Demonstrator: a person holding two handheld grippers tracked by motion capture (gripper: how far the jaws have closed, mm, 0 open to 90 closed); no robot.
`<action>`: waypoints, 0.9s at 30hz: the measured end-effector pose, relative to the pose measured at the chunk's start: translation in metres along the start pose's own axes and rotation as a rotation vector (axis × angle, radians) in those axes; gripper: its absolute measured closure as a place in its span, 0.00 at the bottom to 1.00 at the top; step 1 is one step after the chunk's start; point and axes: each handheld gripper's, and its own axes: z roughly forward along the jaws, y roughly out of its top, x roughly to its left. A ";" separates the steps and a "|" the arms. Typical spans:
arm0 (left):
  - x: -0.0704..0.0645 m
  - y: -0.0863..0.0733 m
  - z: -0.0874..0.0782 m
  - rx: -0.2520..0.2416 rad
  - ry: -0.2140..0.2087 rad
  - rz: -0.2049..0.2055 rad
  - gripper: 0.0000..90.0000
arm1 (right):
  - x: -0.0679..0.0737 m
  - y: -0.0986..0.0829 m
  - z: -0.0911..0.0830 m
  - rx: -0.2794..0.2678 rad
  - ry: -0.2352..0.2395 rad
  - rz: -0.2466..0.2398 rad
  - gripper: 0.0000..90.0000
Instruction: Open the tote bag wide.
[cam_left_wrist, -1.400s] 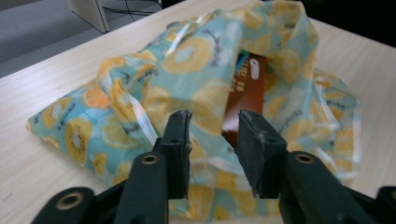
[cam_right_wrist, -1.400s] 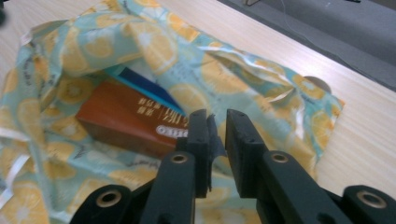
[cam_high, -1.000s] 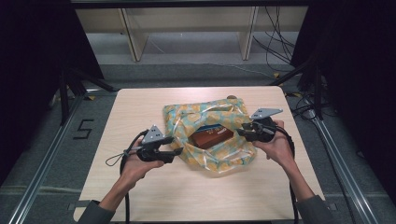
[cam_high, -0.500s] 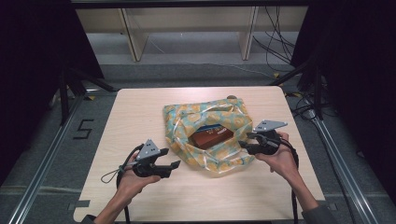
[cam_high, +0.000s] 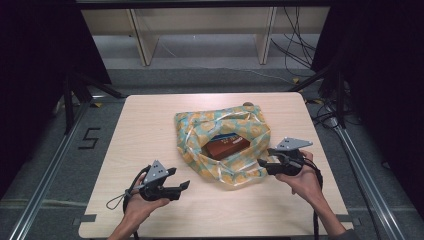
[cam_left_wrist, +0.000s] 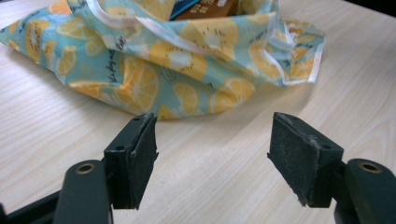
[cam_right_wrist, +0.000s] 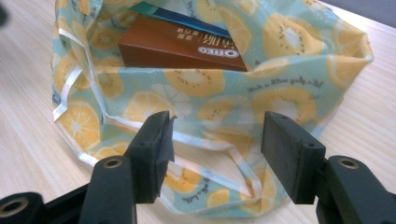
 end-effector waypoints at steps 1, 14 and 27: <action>-0.001 -0.001 0.000 -0.002 0.001 0.004 0.35 | 0.001 -0.002 0.000 -0.012 -0.005 -0.008 0.48; -0.005 -0.018 -0.007 0.023 -0.026 -0.026 0.28 | 0.009 -0.036 -0.015 -0.025 -0.006 0.053 0.42; -0.009 -0.025 -0.007 0.035 -0.026 -0.019 0.27 | 0.035 -0.066 -0.026 0.021 0.000 0.062 0.40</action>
